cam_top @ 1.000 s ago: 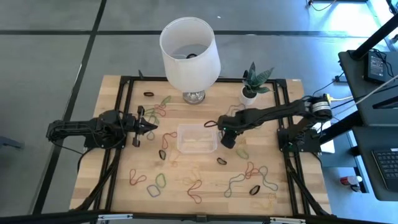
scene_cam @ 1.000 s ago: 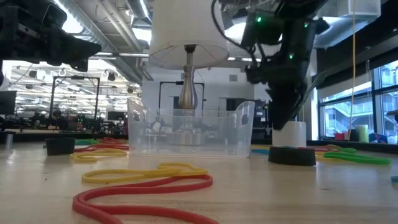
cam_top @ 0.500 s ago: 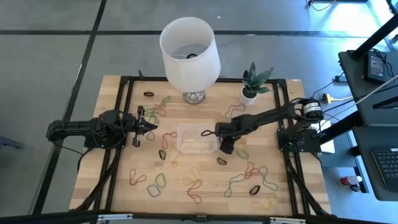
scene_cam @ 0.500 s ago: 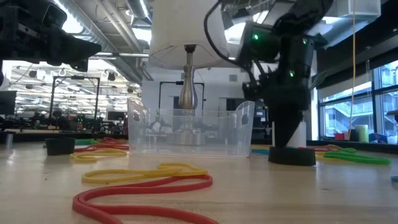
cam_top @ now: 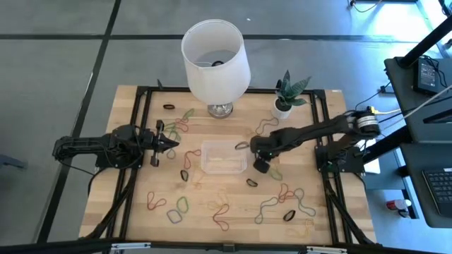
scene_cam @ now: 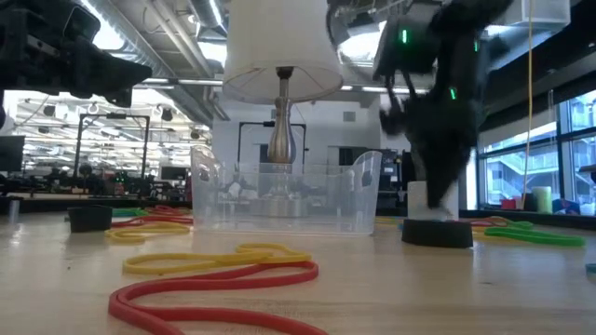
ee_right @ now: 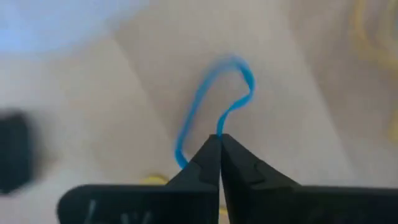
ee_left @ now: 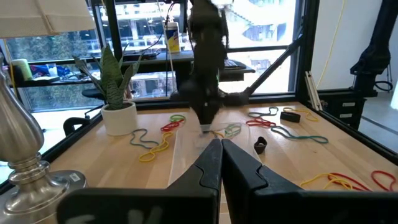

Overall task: Pick and place rubber bands into bin
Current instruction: Put the blue rubber band into the transparent bin

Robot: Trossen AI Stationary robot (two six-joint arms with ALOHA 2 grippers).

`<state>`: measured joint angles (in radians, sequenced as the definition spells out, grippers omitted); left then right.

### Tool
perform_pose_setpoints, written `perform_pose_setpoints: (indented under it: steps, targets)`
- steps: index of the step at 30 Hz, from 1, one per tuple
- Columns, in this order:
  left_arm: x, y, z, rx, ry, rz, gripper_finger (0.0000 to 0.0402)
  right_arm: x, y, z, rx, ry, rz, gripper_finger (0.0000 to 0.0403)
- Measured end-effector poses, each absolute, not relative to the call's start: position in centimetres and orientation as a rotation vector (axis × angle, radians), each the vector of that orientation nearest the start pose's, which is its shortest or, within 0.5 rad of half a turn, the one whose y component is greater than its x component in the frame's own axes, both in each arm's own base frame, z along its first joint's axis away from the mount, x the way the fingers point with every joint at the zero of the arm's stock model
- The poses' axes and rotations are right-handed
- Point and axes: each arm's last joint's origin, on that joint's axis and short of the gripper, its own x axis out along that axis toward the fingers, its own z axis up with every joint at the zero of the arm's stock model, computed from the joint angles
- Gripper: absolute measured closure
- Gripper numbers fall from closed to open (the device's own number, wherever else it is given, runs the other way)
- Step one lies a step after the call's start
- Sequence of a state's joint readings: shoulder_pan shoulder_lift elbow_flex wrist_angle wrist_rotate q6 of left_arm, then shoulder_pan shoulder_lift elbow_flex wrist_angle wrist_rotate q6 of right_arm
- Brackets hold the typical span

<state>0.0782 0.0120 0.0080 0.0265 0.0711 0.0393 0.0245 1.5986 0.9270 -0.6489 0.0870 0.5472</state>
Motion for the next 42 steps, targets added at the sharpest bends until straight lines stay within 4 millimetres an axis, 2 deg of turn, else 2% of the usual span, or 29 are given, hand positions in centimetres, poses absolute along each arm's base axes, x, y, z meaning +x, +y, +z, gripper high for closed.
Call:
perform_pose_setpoints:
  steps: [3, 9, 14, 19, 26, 30, 33, 38, 42]
  targets:
    - [9.8, 0.6, 16.8, 0.041, -0.022, 0.007, 0.0398, 27.0, 0.4, 19.3, 0.383, 1.248, -0.473, 0.0400]
    - [9.8, 0.6, 16.8, 0.041, -0.023, 0.007, 0.0398, 26.7, 1.4, 25.8, 0.391, 1.066, -0.550, 0.0401]
    - [9.8, 0.6, 16.8, 0.041, -0.022, 0.007, 0.0398, 28.8, 3.1, 30.9, 0.388, 0.852, -0.569, 0.0402]
    - [9.8, 0.6, 16.8, 0.041, -0.022, 0.007, 0.0398, 32.6, 4.1, 33.1, 0.388, 0.764, -0.575, 0.0402]
    - [9.8, 0.6, 16.8, 0.041, -0.022, 0.007, 0.0398, 39.5, 5.2, 31.3, 0.384, 0.805, -0.559, 0.0403]
    - [9.8, 0.6, 16.8, 0.041, -0.022, 0.007, 0.0398, 42.6, 5.1, 28.6, 0.396, 0.902, -0.552, 0.0403]
    - [9.8, 0.6, 16.8, 0.041, -0.022, 0.007, 0.0397, 44.0, 4.8, 26.3, 0.440, 0.982, -0.568, 0.0403]
    - [9.8, 0.6, 16.8, 0.032, -0.023, 0.006, 0.0397, 45.2, 4.5, 22.2, 0.503, 1.091, -0.604, 0.0400]
    - [9.8, 0.6, 16.8, -0.056, -0.023, 0.005, 0.0398, 45.7, 4.6, 20.5, 0.554, 1.135, -0.601, 0.0386]
